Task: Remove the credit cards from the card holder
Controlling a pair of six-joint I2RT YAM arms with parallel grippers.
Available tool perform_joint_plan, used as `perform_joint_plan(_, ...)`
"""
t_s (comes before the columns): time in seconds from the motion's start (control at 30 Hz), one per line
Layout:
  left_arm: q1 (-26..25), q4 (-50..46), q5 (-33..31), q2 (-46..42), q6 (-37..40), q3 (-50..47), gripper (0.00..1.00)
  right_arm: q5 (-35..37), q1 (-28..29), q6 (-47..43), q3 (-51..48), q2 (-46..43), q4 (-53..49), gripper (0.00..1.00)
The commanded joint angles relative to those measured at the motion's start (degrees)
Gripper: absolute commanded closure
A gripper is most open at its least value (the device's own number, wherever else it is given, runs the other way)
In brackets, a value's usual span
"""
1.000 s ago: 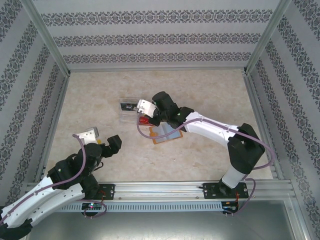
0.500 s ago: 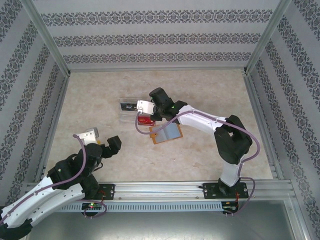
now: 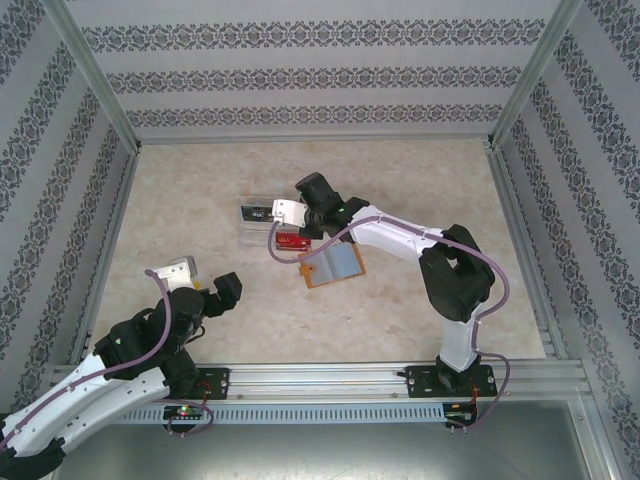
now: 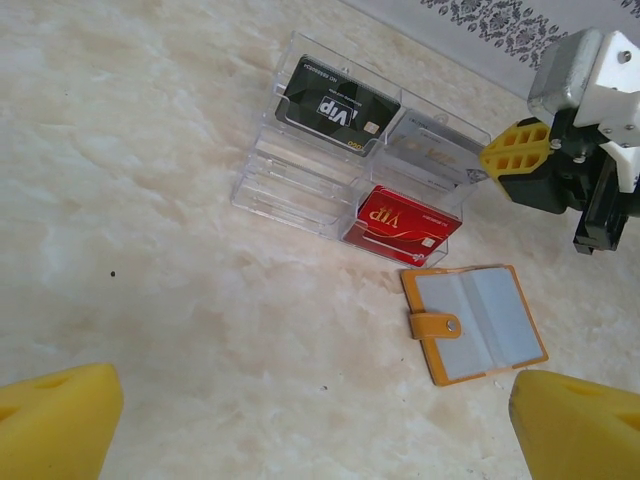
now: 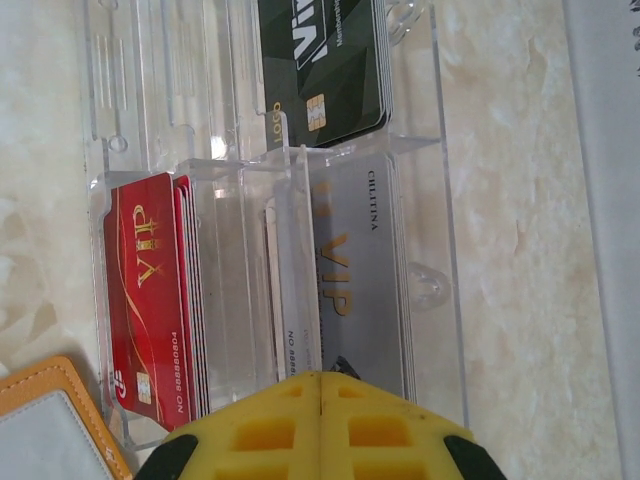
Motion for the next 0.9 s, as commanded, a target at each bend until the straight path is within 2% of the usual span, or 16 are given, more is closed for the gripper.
perform_joint_plan(0.0,0.7,-2.1,-1.5,-0.6,0.4,-0.6,0.00,-0.6,-0.6,0.9,2.2,1.4,-0.7,1.00)
perform_joint_plan(0.07,0.7,-2.1,-1.5,-0.5,0.4,-0.6,0.00,0.5,-0.6,1.6,2.3,1.7,-0.4,0.98)
perform_joint_plan(0.17,0.7,-2.0,-1.5,-0.6,0.5,-0.7,0.00,2.9,-0.8,2.9,3.0,2.3,0.4,0.86)
perform_joint_plan(0.27,0.8,-1.7,-1.4,-0.5,0.6,-0.7,0.00,4.7,-0.9,3.8,3.6,3.0,0.4,0.84)
perform_joint_plan(0.3,0.7,-1.8,-1.3,-0.6,0.6,-0.8,0.00,4.8,-0.9,4.0,3.6,3.1,0.7,0.74)
perform_joint_plan(0.33,0.7,-1.8,-1.2,-0.5,0.7,-0.7,0.00,4.9,-0.9,4.1,3.4,3.1,0.9,0.70)
perform_joint_plan(0.57,0.7,-1.5,-1.2,-0.5,0.9,-0.7,0.00,7.3,-0.9,5.1,3.5,3.0,2.7,0.70)
perform_joint_plan(0.7,0.7,-1.4,-0.9,-0.5,1.0,-0.7,0.00,11.1,-0.9,6.0,5.2,4.5,3.1,0.71)
perform_joint_plan(0.87,0.7,-1.4,-0.8,-0.6,1.2,-0.6,0.00,11.4,-0.8,6.8,5.7,5.2,3.0,0.71)
